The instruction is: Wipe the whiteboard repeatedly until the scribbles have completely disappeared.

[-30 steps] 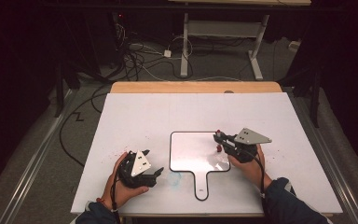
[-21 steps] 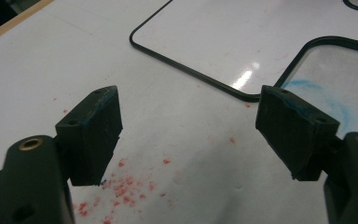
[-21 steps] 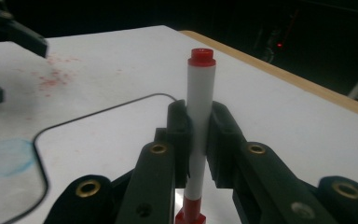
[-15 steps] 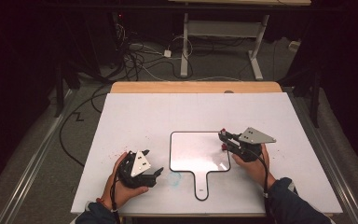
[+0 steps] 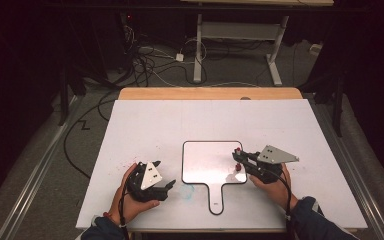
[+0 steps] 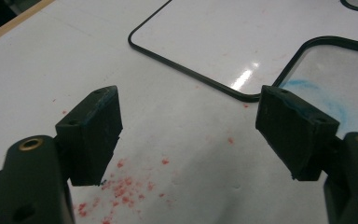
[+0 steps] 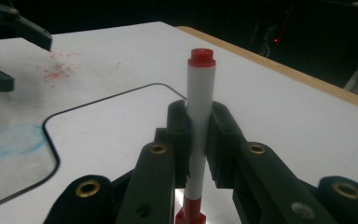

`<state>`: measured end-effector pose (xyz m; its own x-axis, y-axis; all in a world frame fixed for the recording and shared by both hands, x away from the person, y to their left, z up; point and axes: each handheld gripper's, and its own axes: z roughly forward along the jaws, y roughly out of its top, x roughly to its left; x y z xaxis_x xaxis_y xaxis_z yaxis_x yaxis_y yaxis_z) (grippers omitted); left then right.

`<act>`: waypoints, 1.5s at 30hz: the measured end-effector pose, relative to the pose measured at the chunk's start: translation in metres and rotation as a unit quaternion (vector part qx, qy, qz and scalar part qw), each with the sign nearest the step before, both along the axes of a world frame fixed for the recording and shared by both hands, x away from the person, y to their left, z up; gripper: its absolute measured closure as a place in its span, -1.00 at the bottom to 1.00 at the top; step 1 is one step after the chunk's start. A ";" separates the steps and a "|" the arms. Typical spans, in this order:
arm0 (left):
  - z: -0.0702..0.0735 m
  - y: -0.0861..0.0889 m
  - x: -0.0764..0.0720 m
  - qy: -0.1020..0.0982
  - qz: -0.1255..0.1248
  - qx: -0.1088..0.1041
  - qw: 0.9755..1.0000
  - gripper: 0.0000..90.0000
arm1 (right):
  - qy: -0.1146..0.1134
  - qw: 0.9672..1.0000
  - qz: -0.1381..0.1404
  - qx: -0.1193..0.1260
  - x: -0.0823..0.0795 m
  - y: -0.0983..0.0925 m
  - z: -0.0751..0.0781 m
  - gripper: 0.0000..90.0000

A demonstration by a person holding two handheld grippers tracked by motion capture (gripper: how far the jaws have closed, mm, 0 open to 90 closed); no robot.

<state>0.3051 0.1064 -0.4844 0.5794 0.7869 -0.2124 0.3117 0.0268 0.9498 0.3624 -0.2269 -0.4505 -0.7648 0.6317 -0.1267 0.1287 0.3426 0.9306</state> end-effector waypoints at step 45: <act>0.001 0.001 -0.001 -0.003 -0.002 0.003 1.000 -0.52 | -0.011 0.999 0.042 0.011 -0.034 0.021 -0.005 0.81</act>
<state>0.3038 0.1073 -0.4838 0.5839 0.7855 -0.2050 0.3066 0.0205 0.9516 0.3281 -0.2057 -0.4558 -0.8120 0.5690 -0.1303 0.0803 0.3300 0.9406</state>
